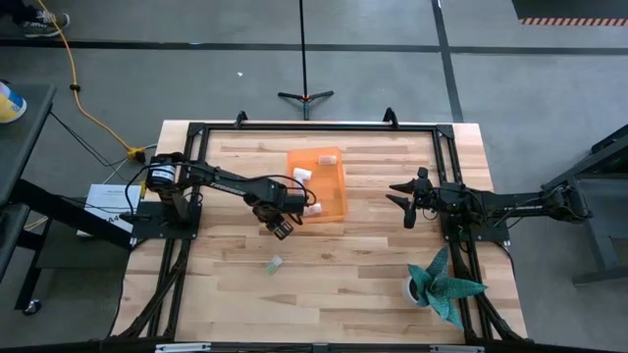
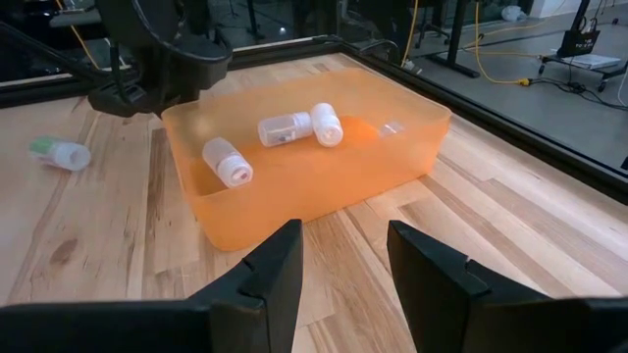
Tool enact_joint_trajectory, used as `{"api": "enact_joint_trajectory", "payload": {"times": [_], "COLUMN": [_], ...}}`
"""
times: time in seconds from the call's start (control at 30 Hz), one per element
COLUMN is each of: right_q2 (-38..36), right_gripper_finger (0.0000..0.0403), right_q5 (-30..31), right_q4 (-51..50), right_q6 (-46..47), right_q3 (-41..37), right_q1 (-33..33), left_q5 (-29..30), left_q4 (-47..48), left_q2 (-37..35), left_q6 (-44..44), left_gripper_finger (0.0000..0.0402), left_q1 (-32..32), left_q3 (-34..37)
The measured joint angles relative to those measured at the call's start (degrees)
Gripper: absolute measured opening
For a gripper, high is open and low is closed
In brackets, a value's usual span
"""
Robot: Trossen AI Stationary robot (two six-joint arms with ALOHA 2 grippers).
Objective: Pick and place pill bottles into a basket
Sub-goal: Put the yellow pill bottle into the orange bin
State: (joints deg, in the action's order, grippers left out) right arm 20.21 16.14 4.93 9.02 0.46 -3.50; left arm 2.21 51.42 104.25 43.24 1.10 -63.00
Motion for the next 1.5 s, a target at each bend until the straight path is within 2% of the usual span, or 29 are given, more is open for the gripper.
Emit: {"api": "enact_joint_trajectory", "payload": {"times": [0.1, 0.2, 0.5, 0.77, 0.93, 1.0, 1.1, 1.23, 1.3, 1.37, 1.5], "right_q2": [-0.01, -0.01, 0.02, 0.01, -0.01, 0.01, 0.01, -0.01, -0.01, 0.02, 0.00], "right_gripper_finger": [0.0142, 0.0142, 0.0142, 0.0142, 0.0142, 0.0142, 0.0142, 0.0142, 0.0142, 0.0142, 0.0142], "right_q5": [0.00, 0.00, 0.00, 0.00, 0.00, 0.00, 0.00, 0.00, 0.02, -0.02, 0.02], "right_q4": [0.00, 0.00, -0.72, -0.83, -0.83, -0.83, -0.85, -0.85, -0.87, -1.04, -1.28], "right_q6": [-0.15, -0.46, -0.46, -0.26, -0.17, -0.17, -0.14, -0.11, -0.04, -0.02, -0.01], "right_q3": [0.00, 0.01, 0.00, -0.01, -0.02, 0.01, 0.00, -0.02, -0.02, -0.01, -0.02], "right_q1": [0.01, -0.01, 0.01, -0.01, 0.01, 0.01, 0.01, 0.01, -0.01, 0.01, 0.00], "left_q5": [0.07, 1.12, 8.60, 13.14, 15.22, 15.70, 15.61, 13.57, 13.11, 12.07, 11.11], "left_q4": [0.13, 0.32, 1.62, -6.48, -7.40, -10.29, -19.67, -29.20, -31.80, -39.05, -44.58], "left_q2": [0.00, -0.10, -4.39, -4.87, -4.87, -4.87, -4.87, -3.89, -3.60, -2.59, -0.14], "left_q6": [-0.10, -0.99, -5.23, -20.65, -24.86, -28.45, -33.95, -38.60, -39.77, -41.22, -41.52], "left_gripper_finger": [0.0116, 0.0101, 0.0133, 0.0135, 0.0135, 0.0136, 0.0136, 0.0136, 0.0136, 0.0136, 0.0136], "left_q1": [0.00, 0.00, 0.02, 0.02, 0.02, 0.04, 0.07, 0.02, 0.02, 0.03, 0.91], "left_q3": [-0.09, -0.11, -4.21, -12.83, -17.19, -18.22, -18.32, -18.41, -17.32, -15.63, -12.61]}}
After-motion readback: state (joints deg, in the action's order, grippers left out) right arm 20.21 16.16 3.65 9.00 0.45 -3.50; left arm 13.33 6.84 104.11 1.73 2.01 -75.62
